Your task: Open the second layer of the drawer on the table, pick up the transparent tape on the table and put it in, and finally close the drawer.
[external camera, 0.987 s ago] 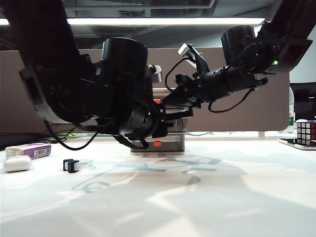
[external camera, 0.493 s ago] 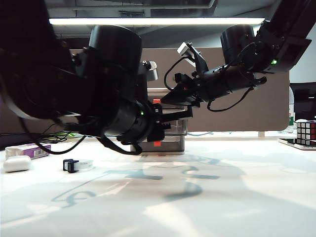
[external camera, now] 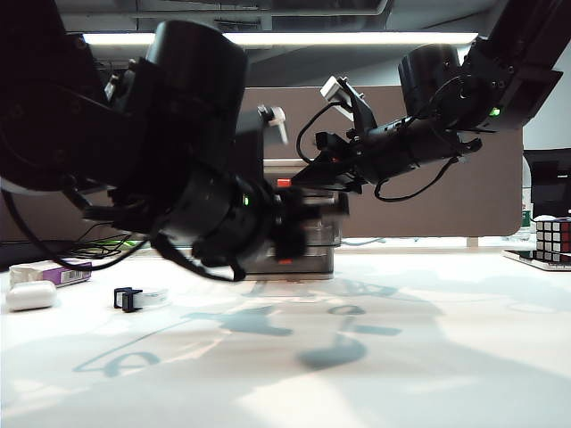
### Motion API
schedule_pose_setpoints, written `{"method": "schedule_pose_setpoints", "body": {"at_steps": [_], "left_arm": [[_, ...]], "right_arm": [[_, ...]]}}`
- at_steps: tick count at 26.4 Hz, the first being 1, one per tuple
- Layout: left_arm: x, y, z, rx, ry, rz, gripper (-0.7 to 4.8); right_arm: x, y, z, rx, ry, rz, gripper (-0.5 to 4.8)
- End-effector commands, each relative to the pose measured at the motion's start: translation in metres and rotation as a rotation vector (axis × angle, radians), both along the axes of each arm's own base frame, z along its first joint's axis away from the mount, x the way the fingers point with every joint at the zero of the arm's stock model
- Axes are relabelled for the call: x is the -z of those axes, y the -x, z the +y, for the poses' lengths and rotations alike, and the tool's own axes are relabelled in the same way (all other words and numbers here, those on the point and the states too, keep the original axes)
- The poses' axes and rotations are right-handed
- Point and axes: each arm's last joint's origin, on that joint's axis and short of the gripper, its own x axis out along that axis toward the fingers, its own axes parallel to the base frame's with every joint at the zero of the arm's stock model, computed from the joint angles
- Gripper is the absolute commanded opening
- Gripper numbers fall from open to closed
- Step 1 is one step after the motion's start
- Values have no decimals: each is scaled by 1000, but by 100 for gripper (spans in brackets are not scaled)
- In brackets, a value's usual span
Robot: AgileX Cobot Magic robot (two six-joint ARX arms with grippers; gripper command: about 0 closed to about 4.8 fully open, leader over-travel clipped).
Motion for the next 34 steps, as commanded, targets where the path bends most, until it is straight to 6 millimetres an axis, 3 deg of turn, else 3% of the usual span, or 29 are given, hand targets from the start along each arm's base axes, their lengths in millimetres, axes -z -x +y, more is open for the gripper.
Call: {"method": "schedule_pose_setpoints", "body": {"at_steps": [1, 7, 10, 13, 16, 18, 19, 22, 23, 26, 27, 28, 34], "left_arm": [[6, 3, 1, 22, -51, 50, 247], [6, 10, 9, 21, -120, 108, 247], [-17, 32, 46, -28, -170, 71, 245], [-26, 39, 71, -28, -231, 97, 239], [-32, 37, 97, -21, -354, 160, 230], [-36, 33, 116, 28, -418, 199, 170], [-37, 31, 123, 56, -420, 219, 147], [-39, 24, 146, 142, -369, 279, 152], [-38, 23, 153, 198, -359, 292, 171], [-36, 20, 165, 343, -394, 274, 303], [-36, 19, 168, 375, -379, 262, 399], [-37, 19, 168, 378, -389, 250, 431], [-32, 6, 164, 393, -448, 133, 449]], "right_arm": [[-6, -1, 0, 12, -9, -27, -5], [-5, -1, 0, 12, -6, -18, -5], [-2, 0, 0, 8, 2, 10, -5], [-1, 0, 0, -6, 1, 18, -5], [-2, 0, 0, -17, -4, 23, -5], [-1, 1, 1, -33, -16, 37, -5], [-1, 1, 1, -38, -17, 39, -5], [-2, 2, 3, -48, -29, 55, -5], [-2, 2, 3, -56, -35, 61, -5], [-2, 2, 3, -65, -37, 65, -5], [-2, 3, 3, -71, -39, 65, -5], [-2, 3, 3, -71, -39, 66, -5], [-1, 3, 3, -73, -54, 88, -5]]}}
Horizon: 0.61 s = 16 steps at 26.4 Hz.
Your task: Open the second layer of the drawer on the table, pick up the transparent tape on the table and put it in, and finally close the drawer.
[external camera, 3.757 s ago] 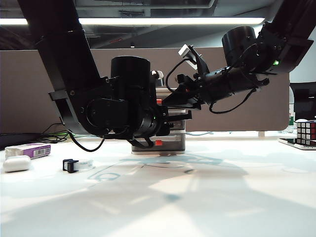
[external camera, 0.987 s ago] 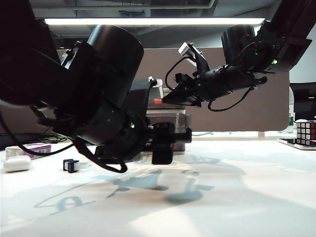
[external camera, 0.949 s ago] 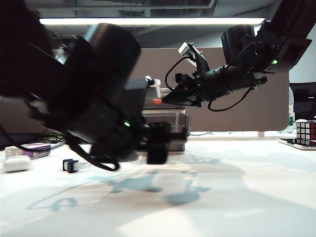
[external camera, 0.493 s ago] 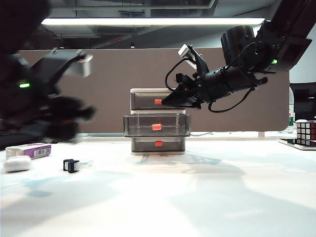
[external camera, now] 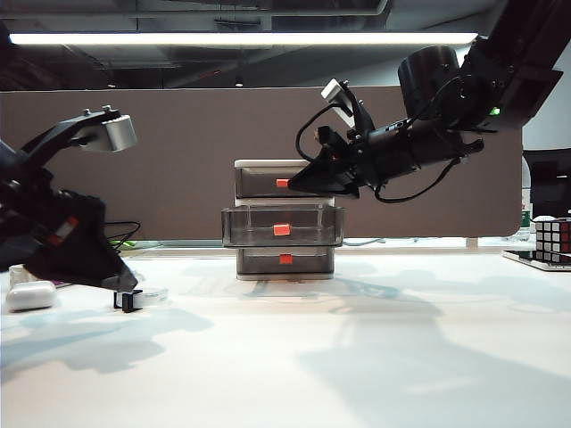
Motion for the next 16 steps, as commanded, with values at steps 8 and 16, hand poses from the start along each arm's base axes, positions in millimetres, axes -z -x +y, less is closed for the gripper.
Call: {"method": "schedule_pose_setpoints", "body": {"at_steps": [8, 16], "left_arm": [[34, -34, -11, 0, 46, -136, 449], [42, -42, -3, -32, 53, -157, 449]], "right_arm": [[-2, 1, 1, -33, -13, 18, -5], [1, 2, 1, -44, -4, 49, -5]]}}
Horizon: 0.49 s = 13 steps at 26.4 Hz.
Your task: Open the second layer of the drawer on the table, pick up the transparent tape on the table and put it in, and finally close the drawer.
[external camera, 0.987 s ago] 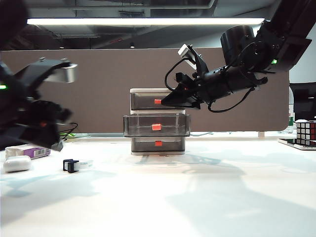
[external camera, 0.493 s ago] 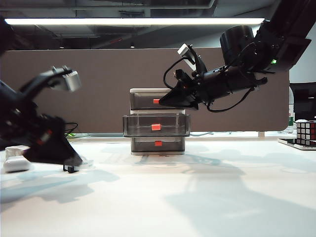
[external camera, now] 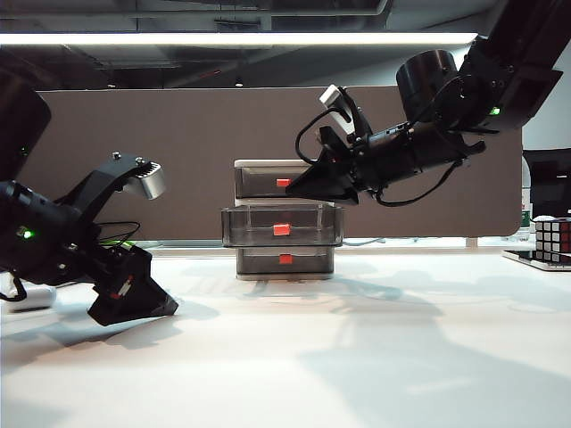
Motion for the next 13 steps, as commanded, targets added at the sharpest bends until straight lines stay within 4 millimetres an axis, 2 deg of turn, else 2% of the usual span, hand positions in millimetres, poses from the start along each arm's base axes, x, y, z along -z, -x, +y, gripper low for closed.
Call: {"method": "schedule_pose_setpoints", "body": {"at_steps": [1, 6, 13], "left_arm": [[-1, -6, 18, -38, 28, -8, 449], [-4, -13, 48, -75, 175, 28, 448], [-3, -14, 51, -15, 218, 44, 447]], "right_arm": [[-3, 0, 1, -6, -5, -12, -5], [-4, 0, 1, -5, -5, -13, -5], [-4, 0, 1, -6, -6, -18, -5]]}}
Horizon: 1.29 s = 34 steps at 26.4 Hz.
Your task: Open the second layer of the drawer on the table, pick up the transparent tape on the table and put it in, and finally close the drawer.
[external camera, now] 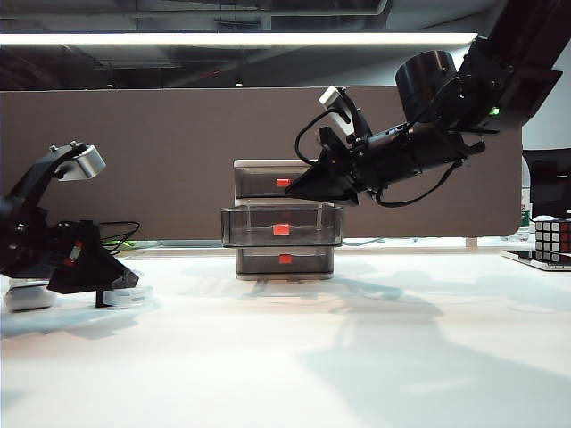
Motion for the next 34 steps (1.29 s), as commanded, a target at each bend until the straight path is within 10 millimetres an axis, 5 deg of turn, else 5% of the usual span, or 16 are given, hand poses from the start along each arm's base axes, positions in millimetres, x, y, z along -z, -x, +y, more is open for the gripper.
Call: {"method": "schedule_pose_setpoints", "body": {"at_steps": [1, 7, 23, 34], "left_arm": [[1, -3, -1, 23, 10, -4, 446], [16, -23, -4, 56, 19, 40, 444], [27, -14, -3, 74, -4, 195, 429], [9, -10, -5, 91, -48, 159, 424]], "right_arm": [[-4, 0, 1, -5, -8, -24, -5], [-5, 0, 1, -6, -8, -25, -5], [-5, -1, 1, -4, -7, -28, -5], [-5, -1, 1, -5, -7, -30, -5]]}}
